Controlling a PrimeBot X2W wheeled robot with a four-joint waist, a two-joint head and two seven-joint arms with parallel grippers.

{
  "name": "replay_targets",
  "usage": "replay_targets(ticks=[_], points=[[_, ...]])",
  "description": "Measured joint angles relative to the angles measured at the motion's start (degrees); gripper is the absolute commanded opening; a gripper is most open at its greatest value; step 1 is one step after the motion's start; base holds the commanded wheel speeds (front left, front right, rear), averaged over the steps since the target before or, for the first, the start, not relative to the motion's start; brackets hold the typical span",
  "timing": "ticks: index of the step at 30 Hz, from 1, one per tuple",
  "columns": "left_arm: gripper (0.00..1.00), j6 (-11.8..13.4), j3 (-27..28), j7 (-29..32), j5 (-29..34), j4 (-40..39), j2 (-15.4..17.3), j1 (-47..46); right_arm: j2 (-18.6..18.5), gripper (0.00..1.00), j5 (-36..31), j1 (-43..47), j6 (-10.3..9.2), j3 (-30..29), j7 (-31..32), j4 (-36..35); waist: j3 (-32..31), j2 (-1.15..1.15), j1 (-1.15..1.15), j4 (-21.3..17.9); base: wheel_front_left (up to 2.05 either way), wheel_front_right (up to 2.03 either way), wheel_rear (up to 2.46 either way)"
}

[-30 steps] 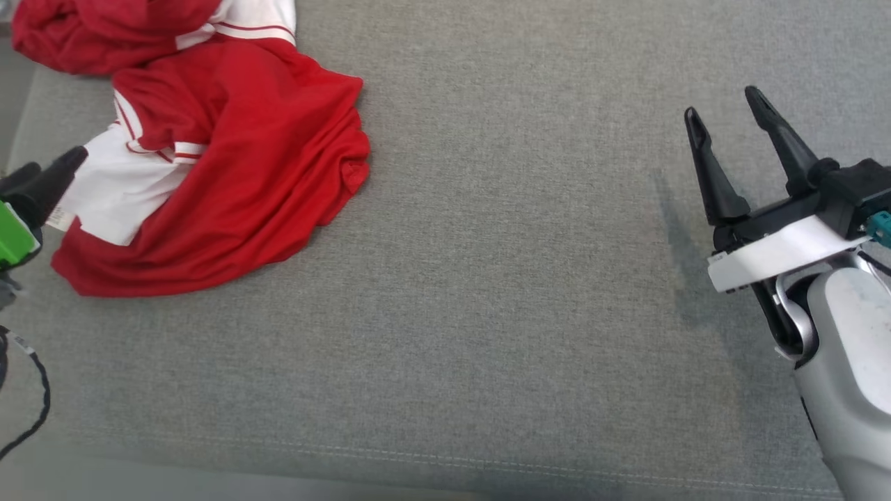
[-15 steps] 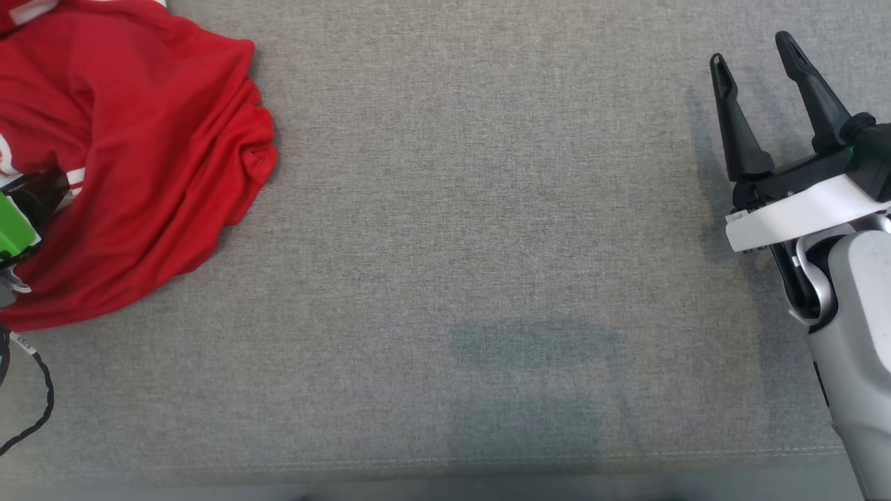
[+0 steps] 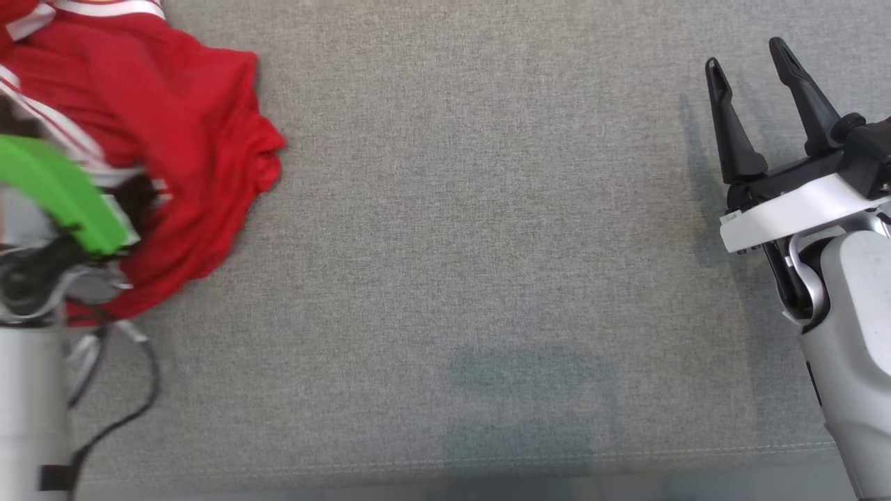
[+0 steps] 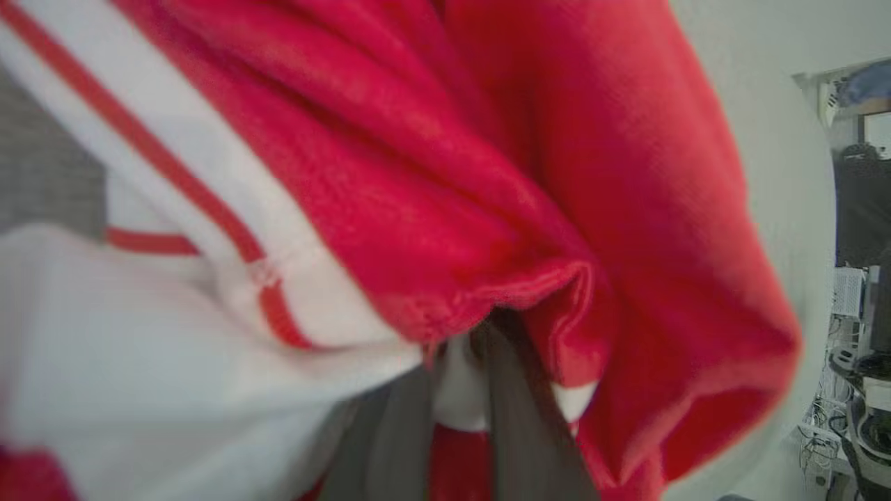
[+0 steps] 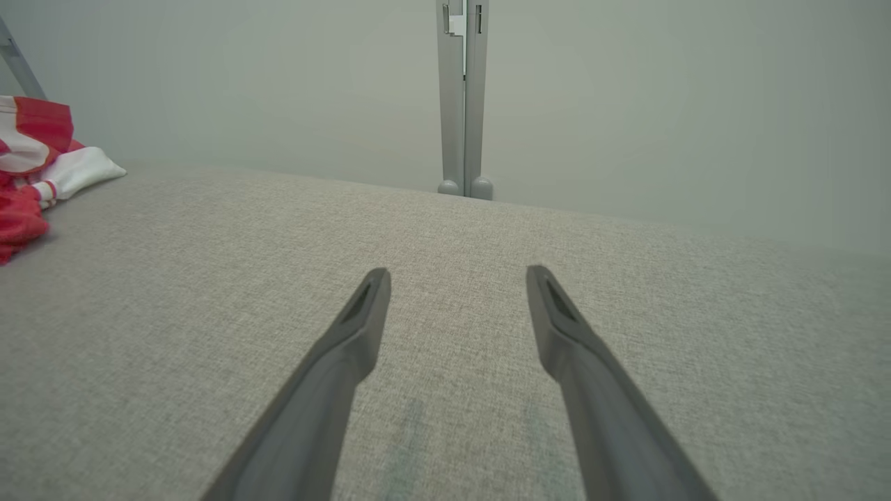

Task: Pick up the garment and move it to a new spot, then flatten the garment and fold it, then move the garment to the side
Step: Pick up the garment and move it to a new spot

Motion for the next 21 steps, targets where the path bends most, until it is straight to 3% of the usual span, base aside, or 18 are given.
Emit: replay_targets(ticks=[4,14,21], points=[[0.00,-1.4,-4.9,1.3,-1.3,-4.4,-4.2,0.2,0.1,1.00,0.0,0.7,0.00,-0.2,0.0,0.9,-1.5,0.00,0.00,0.0,0.00,0.00,0.00],[0.00,-1.7,-15.8,2.5,-3.6,-15.7,-9.7,2.9,2.9,1.00,0.5,3.2,0.00,1.7,0.0,2.0,-6.3,0.00,-0.01,-0.3,0.00,0.00,0.00],[0.00,-1.7,-24.7,3.0,-3.5,-20.6,-12.7,4.1,5.6,1.00,1.1,4.3,0.01,3.5,0.0,2.2,-8.4,0.00,-0.01,-3.5,0.00,0.00,0.00]])
